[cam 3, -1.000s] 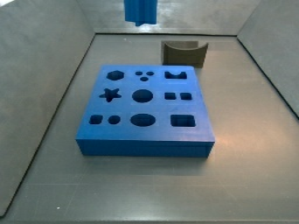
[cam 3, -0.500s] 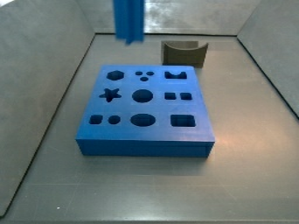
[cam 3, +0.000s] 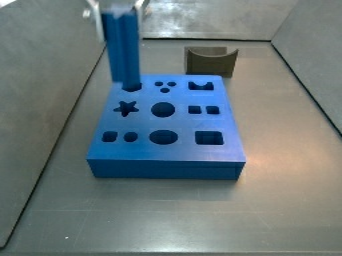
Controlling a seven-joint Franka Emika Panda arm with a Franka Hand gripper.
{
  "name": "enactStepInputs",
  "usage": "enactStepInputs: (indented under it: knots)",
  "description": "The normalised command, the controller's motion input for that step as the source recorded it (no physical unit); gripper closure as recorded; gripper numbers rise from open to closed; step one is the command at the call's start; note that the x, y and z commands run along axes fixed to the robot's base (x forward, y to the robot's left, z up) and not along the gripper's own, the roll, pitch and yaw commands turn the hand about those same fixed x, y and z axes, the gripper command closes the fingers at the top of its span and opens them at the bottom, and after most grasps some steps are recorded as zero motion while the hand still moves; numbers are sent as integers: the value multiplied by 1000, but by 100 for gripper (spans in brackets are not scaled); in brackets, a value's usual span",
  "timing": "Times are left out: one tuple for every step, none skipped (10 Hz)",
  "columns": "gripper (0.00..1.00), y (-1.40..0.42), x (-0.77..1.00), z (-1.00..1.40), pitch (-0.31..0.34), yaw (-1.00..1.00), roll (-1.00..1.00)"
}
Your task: Insert the star object.
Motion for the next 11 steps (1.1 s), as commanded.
enactStepInputs:
  knots:
    - [100,154,-231,-1000,-59,211,11]
    - [100,191,0,-1000,-37,111,0]
    - [100,174,0,-946,-27,97,0]
    - [100,109,0,-623,-17,77,-13]
    - [100,0,0,-297,-9,114,-9]
    - [100,0,0,-126,-19,40,0]
    - [100,-49,51,-271,0,0,0]
    - [100,0,240,-314,27,-69,53]
    - [100,0,180,-317,24,-111,56]
    - [100,-89,243,-334,0,-154,14]
    - [100,-106,243,-363,0,-183,0]
